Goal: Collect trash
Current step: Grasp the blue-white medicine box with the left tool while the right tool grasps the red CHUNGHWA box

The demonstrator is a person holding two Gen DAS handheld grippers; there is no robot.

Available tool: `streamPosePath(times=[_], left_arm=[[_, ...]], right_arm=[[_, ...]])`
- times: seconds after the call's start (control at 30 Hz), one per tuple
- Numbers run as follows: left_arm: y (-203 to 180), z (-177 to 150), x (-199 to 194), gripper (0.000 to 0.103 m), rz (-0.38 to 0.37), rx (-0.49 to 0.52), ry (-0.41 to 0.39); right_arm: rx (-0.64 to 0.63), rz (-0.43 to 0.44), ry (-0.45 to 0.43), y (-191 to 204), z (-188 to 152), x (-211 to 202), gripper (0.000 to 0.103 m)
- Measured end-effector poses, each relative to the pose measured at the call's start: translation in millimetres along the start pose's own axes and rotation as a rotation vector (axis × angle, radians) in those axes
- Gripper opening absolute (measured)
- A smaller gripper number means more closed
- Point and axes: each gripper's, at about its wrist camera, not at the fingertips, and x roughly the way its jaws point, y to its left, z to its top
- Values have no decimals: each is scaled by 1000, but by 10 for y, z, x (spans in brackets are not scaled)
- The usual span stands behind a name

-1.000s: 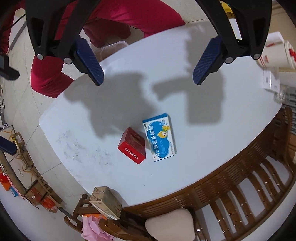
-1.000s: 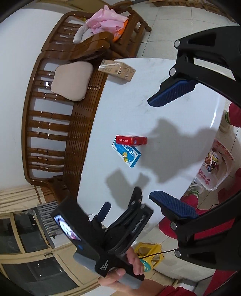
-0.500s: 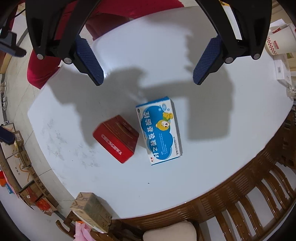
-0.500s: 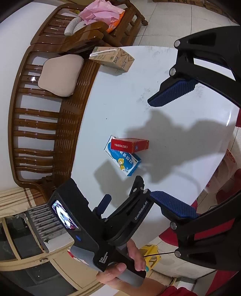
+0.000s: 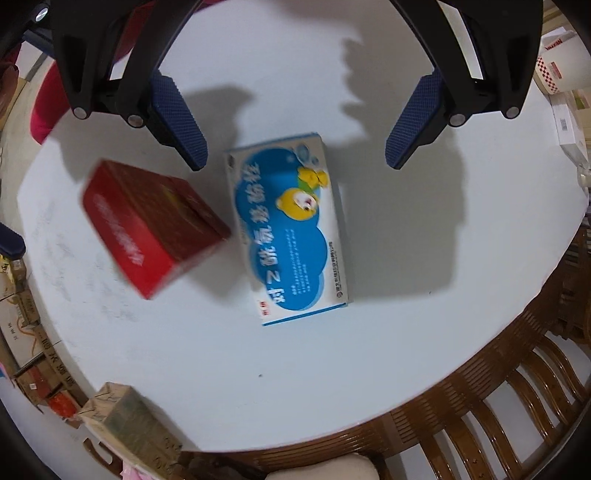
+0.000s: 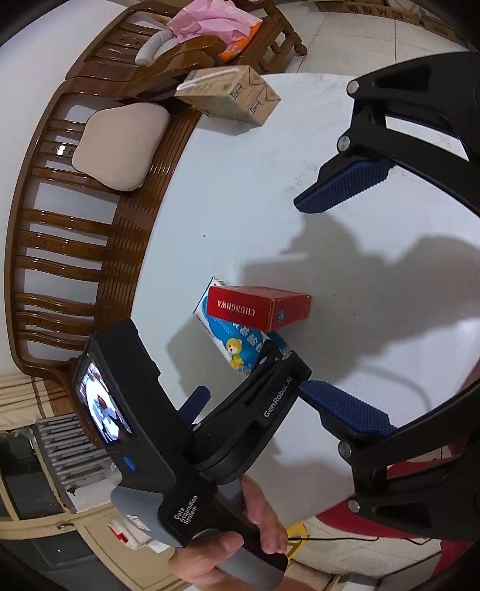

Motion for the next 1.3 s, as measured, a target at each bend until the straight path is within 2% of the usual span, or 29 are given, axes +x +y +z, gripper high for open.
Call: streamPosePath(times=[0.2,0.37,0.47,0.6,0.63,0.73,0.8,0.87,1.03,1.1,1.13,1.3], left_arm=[[80,73,190,95,-19,-44,14],[192,127,228,95,-68,-92,16],[183,147,227,95,-104,-74,16],[142,206,286,95,-61,-55,17],[144,217,309,95,-67,-60,23],[156,246,357,95,-83,-65,27],[190,258,371,93,-70,-78,11],[208,262,376,92,-71,-86,9],[142,304,327,79,-49,-34,-8],[115,308,292,64,-48,-27,-22],[117,305,269,60,-49,-25,-26],[102,299,267,60,-46,-24,-28]], right_arm=[[5,-3,-19,-48,-23,165,87],[22,11,-16,-105,-62,254,82],[14,13,-21,-73,-104,246,82],[1,-4,-19,-54,-96,344,80],[4,2,-20,-53,-91,377,79],[-3,27,-32,-61,-63,542,61],[2,50,-22,-45,-45,657,40],[3,39,-22,-21,-42,713,25],[20,29,-56,-65,-48,680,22],[24,21,-63,-82,-57,660,22],[23,12,-66,-84,-60,646,22],[28,-21,-74,-92,-104,549,22]])
